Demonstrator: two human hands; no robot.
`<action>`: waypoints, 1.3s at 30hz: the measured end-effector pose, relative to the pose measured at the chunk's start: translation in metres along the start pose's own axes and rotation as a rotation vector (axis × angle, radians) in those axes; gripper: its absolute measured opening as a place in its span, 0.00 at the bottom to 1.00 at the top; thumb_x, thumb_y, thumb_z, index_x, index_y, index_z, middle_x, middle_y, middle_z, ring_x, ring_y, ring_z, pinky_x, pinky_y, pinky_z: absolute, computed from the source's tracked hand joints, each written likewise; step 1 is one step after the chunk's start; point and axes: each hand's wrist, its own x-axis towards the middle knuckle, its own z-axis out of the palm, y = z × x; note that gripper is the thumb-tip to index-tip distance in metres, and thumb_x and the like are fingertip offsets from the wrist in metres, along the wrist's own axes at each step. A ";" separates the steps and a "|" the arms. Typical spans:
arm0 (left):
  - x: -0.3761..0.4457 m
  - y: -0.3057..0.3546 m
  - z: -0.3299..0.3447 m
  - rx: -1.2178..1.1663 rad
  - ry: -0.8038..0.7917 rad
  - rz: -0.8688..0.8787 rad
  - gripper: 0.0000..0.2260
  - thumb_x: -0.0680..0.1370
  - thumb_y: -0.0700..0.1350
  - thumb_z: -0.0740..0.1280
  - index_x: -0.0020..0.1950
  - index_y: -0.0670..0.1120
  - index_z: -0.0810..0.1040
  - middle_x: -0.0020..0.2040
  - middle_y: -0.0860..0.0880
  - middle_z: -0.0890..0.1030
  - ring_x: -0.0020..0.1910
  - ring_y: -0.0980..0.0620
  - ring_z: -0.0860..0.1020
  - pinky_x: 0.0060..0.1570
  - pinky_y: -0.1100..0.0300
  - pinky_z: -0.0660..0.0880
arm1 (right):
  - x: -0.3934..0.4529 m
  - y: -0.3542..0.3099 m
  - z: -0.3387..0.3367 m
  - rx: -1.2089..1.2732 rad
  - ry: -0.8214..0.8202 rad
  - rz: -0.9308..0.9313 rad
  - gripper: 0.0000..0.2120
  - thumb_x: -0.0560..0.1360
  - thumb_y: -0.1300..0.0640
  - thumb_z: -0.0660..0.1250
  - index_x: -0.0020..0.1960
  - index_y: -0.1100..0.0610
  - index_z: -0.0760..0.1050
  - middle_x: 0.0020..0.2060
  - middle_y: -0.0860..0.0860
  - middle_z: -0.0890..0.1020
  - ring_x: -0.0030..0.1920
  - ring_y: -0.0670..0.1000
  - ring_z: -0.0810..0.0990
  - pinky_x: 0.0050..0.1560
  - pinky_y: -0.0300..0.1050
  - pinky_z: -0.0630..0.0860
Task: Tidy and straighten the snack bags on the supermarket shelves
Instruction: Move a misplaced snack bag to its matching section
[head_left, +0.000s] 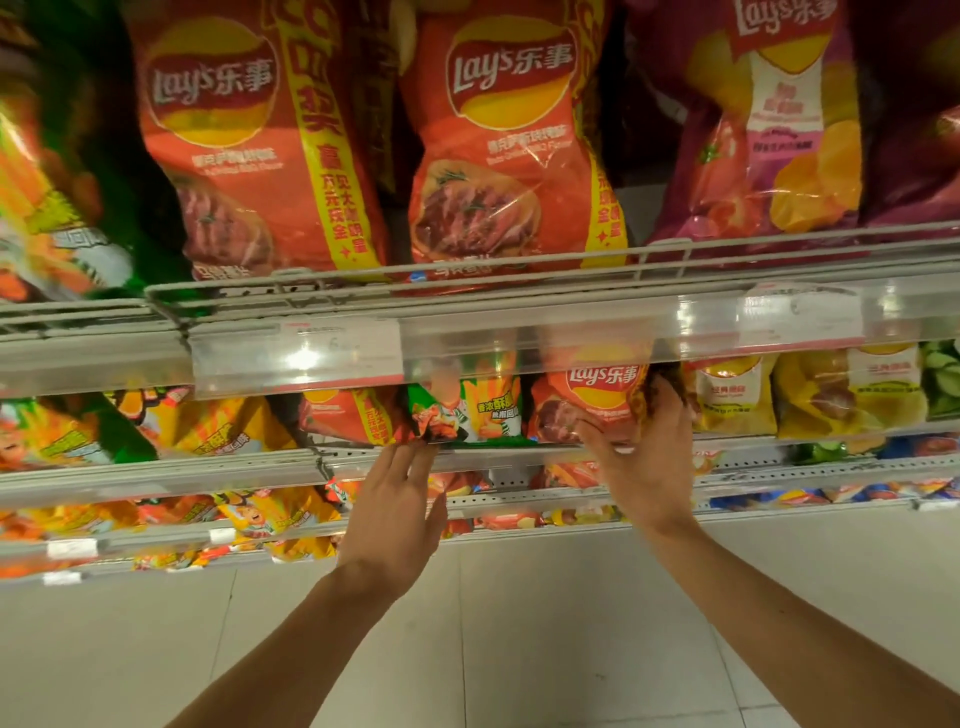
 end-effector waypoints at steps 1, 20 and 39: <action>-0.005 -0.005 -0.001 -0.055 0.021 0.009 0.23 0.82 0.48 0.63 0.77 0.46 0.66 0.74 0.49 0.67 0.74 0.48 0.63 0.75 0.55 0.60 | -0.010 -0.001 -0.001 0.027 0.056 -0.033 0.42 0.70 0.42 0.76 0.75 0.57 0.62 0.69 0.55 0.71 0.70 0.54 0.69 0.68 0.47 0.71; 0.068 -0.121 -0.065 -1.062 -0.012 -0.307 0.13 0.66 0.49 0.80 0.48 0.54 0.82 0.37 0.58 0.86 0.38 0.57 0.85 0.30 0.66 0.78 | -0.009 -0.088 0.100 0.111 -0.248 0.103 0.32 0.66 0.43 0.80 0.64 0.47 0.70 0.53 0.36 0.78 0.52 0.29 0.76 0.50 0.21 0.68; 0.061 -0.131 -0.098 -1.098 -0.245 -0.412 0.11 0.70 0.47 0.79 0.34 0.43 0.81 0.24 0.48 0.75 0.22 0.57 0.74 0.25 0.72 0.70 | -0.012 -0.093 0.134 0.148 -0.124 0.157 0.47 0.58 0.38 0.83 0.72 0.50 0.68 0.58 0.41 0.81 0.59 0.43 0.76 0.54 0.23 0.66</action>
